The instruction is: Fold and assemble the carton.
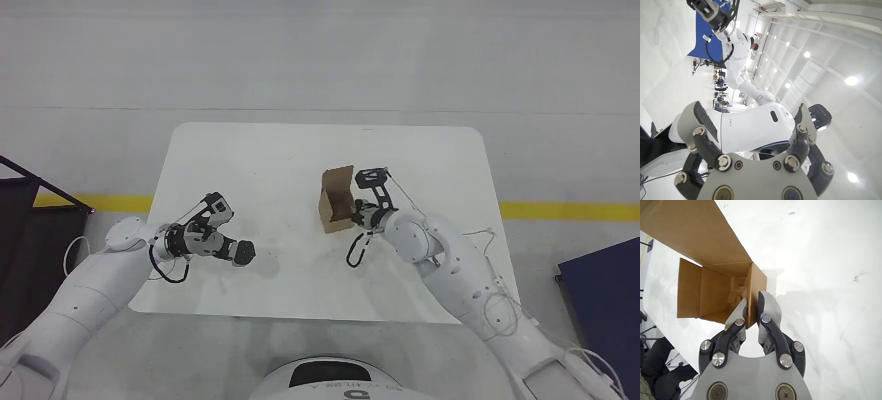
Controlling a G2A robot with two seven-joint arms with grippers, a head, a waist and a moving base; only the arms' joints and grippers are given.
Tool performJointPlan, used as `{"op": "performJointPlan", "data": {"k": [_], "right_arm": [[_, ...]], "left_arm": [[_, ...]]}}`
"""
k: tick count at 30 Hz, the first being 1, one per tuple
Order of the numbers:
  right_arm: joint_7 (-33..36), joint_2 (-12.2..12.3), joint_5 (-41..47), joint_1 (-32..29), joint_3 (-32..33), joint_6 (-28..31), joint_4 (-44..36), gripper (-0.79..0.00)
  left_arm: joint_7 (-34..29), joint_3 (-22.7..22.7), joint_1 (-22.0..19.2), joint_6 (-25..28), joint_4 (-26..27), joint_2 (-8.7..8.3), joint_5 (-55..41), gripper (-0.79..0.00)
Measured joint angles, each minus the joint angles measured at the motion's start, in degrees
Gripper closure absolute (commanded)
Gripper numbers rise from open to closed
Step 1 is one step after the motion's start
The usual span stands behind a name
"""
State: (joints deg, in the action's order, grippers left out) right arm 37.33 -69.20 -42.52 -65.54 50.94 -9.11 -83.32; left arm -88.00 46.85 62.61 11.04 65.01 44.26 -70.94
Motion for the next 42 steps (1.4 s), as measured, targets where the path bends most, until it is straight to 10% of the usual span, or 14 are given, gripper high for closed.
{"op": "performJointPlan", "data": {"k": [15,19,24,38,40,42], "right_arm": [[4.3,1.7,-15.0,-7.4,3.5,-9.3,-15.0,-0.006],[7.5,1.7,-16.8,-8.4,3.3,-11.0,-15.8,-0.277],[9.9,1.1,-15.4,-8.3,2.5,-12.0,-14.4,-0.413],[-6.0,2.0,11.7,-19.9,16.3,7.5,-18.6,-0.388],[-9.2,2.1,16.8,-21.5,18.9,13.1,-17.8,-0.751],[-11.9,2.2,22.4,-22.8,21.5,18.9,-17.0,-0.785]], "left_arm": [[0.0,0.0,0.0,0.0,0.0,0.0,0.0,-0.785],[0.0,0.0,0.0,0.0,0.0,0.0,0.0,-0.785],[0.0,0.0,0.0,0.0,0.0,0.0,0.0,-0.785],[0.0,0.0,0.0,0.0,0.0,0.0,0.0,-0.785],[0.0,0.0,0.0,0.0,0.0,0.0,0.0,-0.785],[0.0,0.0,0.0,0.0,0.0,0.0,0.0,-0.785]]}}
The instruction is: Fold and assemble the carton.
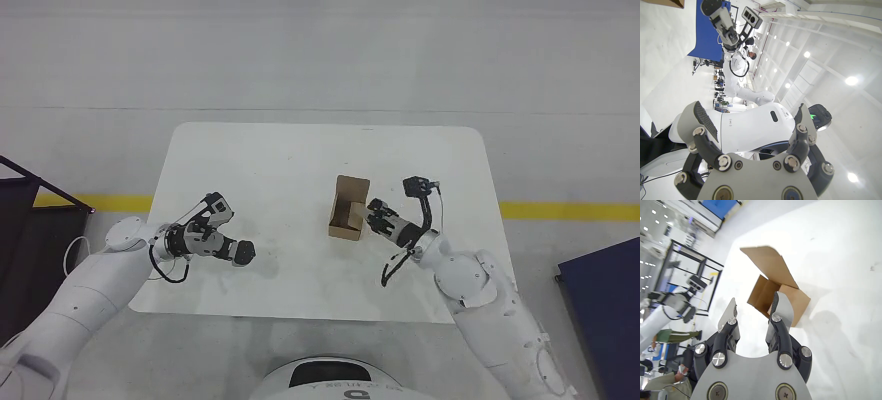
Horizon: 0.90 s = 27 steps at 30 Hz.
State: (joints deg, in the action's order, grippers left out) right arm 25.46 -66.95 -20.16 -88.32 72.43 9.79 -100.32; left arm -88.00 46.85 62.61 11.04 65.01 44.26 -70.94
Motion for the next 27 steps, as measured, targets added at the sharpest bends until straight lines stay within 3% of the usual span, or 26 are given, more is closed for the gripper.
{"op": "performJointPlan", "data": {"k": [4,14,21,27], "right_arm": [[-1.5,0.2,6.7,-1.1,2.7,6.7,0.5,-0.785],[-1.4,0.2,6.3,-1.0,2.6,6.1,0.5,-0.785],[-1.4,0.2,6.3,-1.0,2.6,6.1,0.5,-0.785],[-1.4,0.2,6.3,-1.0,2.6,6.1,0.5,-0.785]], "left_arm": [[0.0,0.0,0.0,0.0,0.0,0.0,0.0,-0.785],[1.4,-0.5,-1.1,-0.1,0.4,-0.18,1.5,-0.785],[9.4,-4.4,-7.4,-1.1,6.3,1.11,30.1,-0.785],[9.3,-4.3,-7.3,-1.1,6.2,1.08,30.5,-0.785]]}}
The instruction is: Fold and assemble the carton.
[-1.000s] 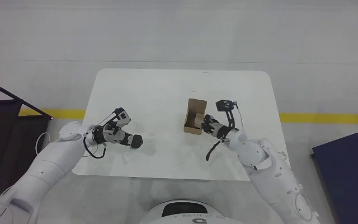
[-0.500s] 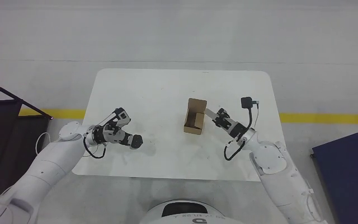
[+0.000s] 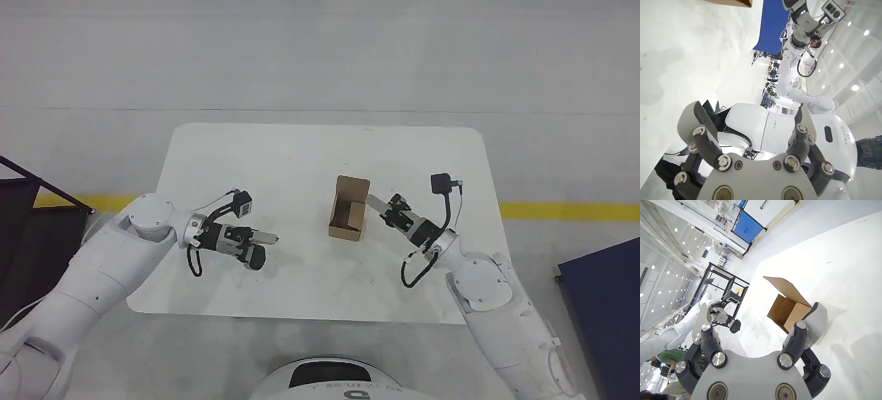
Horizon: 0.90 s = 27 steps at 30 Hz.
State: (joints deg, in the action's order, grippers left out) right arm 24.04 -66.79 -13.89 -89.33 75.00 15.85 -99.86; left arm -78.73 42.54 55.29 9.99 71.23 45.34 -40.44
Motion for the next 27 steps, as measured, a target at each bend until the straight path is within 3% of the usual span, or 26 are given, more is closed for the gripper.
{"op": "performJointPlan", "data": {"k": [13,16,19,24,27], "right_arm": [[0.0,0.0,0.0,0.0,0.0,0.0,0.0,-0.785],[0.0,0.0,0.0,0.0,0.0,0.0,0.0,-0.785],[0.0,0.0,0.0,0.0,0.0,0.0,0.0,-0.785],[0.0,0.0,0.0,0.0,0.0,0.0,0.0,-0.785],[0.0,0.0,0.0,0.0,0.0,0.0,0.0,-0.785]], "left_arm": [[0.0,0.0,0.0,0.0,0.0,0.0,0.0,-0.785],[4.1,-0.9,-1.7,-1.2,2.5,0.44,4.1,-0.785],[11.5,-2.5,-3.7,-1.7,3.5,2.01,11.6,-0.785],[15.7,-8.5,-10.2,-3.5,-2.7,6.66,17.5,-0.785],[15.6,-11.3,-12.6,-0.4,-6.3,9.64,15.9,-0.767]]}}
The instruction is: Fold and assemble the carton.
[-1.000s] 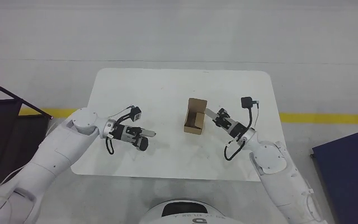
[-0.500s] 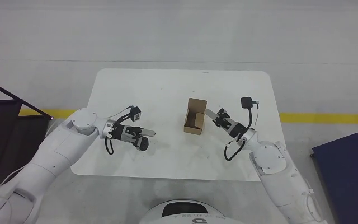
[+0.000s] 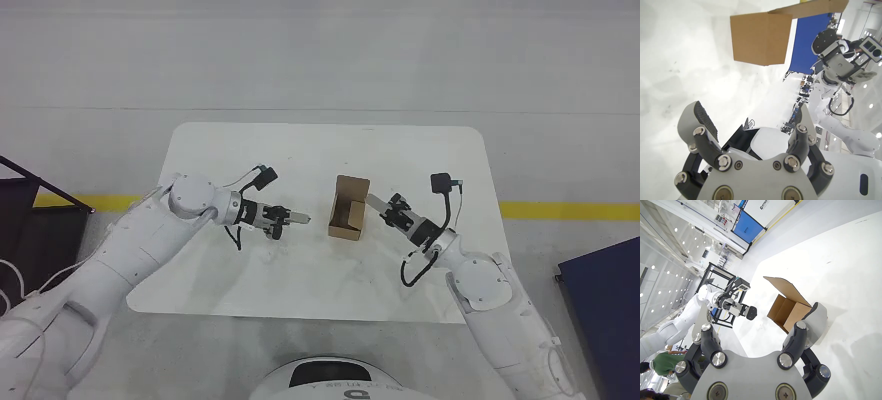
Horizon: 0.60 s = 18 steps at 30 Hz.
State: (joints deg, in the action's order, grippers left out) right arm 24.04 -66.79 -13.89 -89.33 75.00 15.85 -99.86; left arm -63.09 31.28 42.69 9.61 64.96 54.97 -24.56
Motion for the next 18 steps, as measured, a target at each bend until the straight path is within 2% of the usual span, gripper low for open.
{"op": "performJointPlan", "data": {"k": [5,8,12,18], "right_arm": [[0.0,0.0,0.0,0.0,0.0,0.0,0.0,-0.785],[0.0,0.0,0.0,0.0,0.0,0.0,0.0,-0.785],[0.0,0.0,0.0,0.0,0.0,0.0,0.0,-0.785],[0.0,0.0,0.0,0.0,0.0,0.0,0.0,-0.785]], "left_arm": [[0.3,-4.0,-2.9,3.6,-6.3,4.57,-0.5,-0.637],[1.3,-5.9,-4.4,4.9,-10.1,7.25,0.0,-0.594],[2.7,-7.8,-6.3,6.5,-14.7,10.64,0.7,-0.557],[3.8,-9.3,-8.2,8.3,-20.3,14.48,1.9,-0.542]]}}
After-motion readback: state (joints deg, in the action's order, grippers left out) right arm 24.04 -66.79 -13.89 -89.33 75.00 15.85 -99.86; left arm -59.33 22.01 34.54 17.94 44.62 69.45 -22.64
